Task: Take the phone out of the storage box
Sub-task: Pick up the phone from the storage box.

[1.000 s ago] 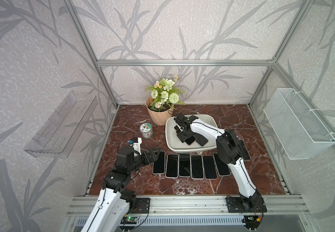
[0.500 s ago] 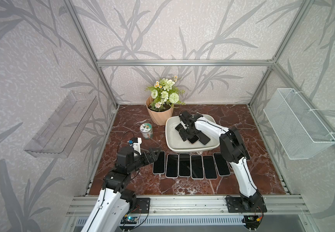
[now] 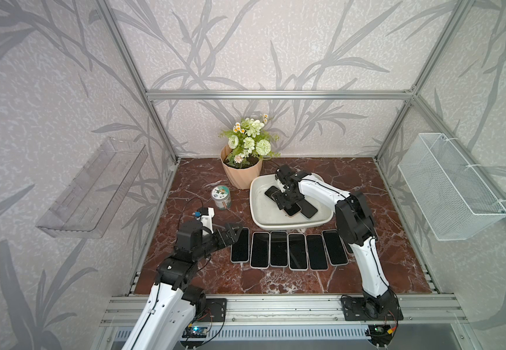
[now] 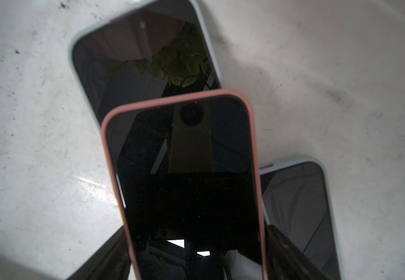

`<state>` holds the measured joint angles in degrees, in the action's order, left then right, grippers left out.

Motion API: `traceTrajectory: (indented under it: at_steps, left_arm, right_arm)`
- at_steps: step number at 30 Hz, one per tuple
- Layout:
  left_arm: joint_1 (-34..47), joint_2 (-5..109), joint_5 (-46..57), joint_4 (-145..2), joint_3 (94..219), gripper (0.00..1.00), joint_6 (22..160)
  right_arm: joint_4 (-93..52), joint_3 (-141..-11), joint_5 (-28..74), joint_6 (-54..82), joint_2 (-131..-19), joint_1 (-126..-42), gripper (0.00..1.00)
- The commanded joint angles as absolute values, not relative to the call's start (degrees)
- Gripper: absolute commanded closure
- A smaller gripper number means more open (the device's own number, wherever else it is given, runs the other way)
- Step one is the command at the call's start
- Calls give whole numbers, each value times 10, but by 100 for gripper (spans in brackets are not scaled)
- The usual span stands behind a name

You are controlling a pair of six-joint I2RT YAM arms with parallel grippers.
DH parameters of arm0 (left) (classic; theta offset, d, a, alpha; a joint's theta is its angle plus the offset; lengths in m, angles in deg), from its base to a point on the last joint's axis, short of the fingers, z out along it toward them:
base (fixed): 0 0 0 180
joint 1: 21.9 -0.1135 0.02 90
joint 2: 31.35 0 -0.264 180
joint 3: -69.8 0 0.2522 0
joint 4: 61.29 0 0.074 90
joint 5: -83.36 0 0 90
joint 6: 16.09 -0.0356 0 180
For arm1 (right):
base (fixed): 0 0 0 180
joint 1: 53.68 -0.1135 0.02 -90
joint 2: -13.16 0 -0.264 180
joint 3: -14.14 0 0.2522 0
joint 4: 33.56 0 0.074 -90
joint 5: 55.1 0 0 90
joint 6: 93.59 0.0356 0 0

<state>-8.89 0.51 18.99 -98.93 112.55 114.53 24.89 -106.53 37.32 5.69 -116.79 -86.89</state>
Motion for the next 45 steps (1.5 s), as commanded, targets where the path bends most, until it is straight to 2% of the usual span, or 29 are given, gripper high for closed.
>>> traceTrajectory:
  at_steps: [1, 10, 19, 26, 32, 37, 41, 45]
  left_arm:
    - [-88, 1, 193, -986, 1136, 0, 1148]
    - [-84, 1, 212, -956, 1133, 0, 1170]
    - [-55, -6, 203, -904, 1111, 0, 1207]
    - [1, 62, 176, -822, 1105, 0, 1225]
    - [32, 137, 177, -772, 1115, 0, 1217]
    - [34, 164, 177, -737, 1110, 0, 1210]
    - [34, 170, 180, -737, 1116, 0, 1196]
    - [34, 165, 169, -761, 1119, 0, 1174]
  right_arm:
    - [244, -1036, 357, 75, -1131, -856, 22]
    - [190, -988, 278, 103, -1039, -839, 24]
    - [90, -899, 121, 203, -943, -777, 27]
    - [72, -849, 67, 245, -840, -712, 26]
    - [84, -805, 69, 242, -763, -610, 26]
    - [147, -814, 123, 197, -747, -538, 26]
    - [182, -822, 214, 172, -759, -517, 26]
    - [182, -825, 262, 162, -786, -515, 26]
